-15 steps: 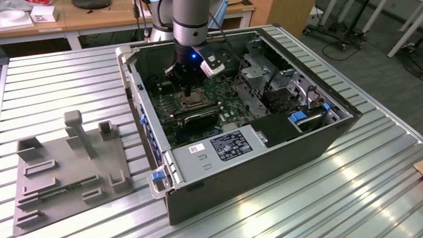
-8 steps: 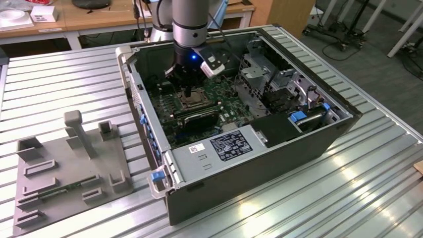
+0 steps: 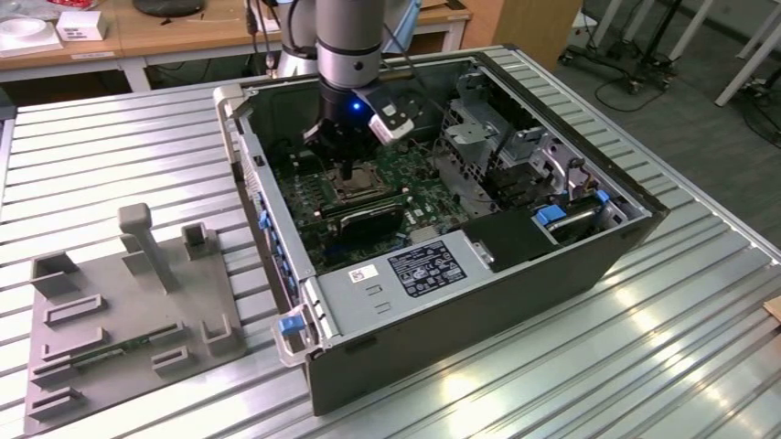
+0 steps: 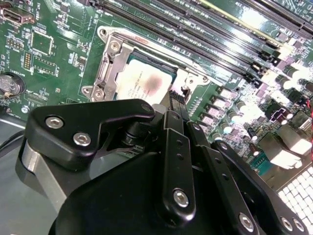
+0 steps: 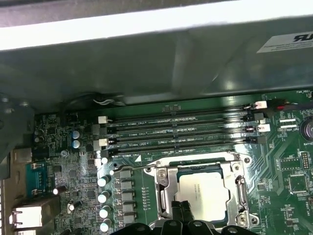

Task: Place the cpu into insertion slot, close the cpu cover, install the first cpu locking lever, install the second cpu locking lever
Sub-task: 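Close the cpu cover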

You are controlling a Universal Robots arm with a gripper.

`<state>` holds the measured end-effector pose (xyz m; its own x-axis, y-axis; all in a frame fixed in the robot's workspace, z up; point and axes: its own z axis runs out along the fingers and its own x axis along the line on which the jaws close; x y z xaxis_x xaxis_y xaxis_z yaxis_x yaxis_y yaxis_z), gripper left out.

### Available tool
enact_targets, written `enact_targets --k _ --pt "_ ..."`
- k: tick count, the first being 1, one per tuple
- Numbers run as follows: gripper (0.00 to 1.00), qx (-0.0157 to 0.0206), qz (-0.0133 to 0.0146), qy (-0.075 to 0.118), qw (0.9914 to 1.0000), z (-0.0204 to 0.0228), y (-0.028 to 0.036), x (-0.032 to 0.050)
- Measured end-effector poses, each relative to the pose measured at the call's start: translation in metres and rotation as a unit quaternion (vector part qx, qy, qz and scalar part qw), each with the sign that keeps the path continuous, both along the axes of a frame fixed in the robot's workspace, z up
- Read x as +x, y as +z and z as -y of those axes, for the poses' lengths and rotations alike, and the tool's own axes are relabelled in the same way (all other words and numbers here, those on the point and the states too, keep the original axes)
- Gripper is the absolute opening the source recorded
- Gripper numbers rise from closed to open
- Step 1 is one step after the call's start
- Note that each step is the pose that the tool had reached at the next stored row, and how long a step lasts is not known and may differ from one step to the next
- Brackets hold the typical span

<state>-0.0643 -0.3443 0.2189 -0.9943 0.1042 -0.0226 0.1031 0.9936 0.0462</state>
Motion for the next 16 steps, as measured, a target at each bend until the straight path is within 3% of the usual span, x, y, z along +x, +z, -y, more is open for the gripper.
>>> enact_targets --k 7,16 --pt "0.11 0.0004 0.0084 0.006 0.99994 0.0000 -0.0031 -0.0041" --pt "0.11 0.0006 0.0090 0.020 0.99975 0.0000 -0.0056 -0.0059"
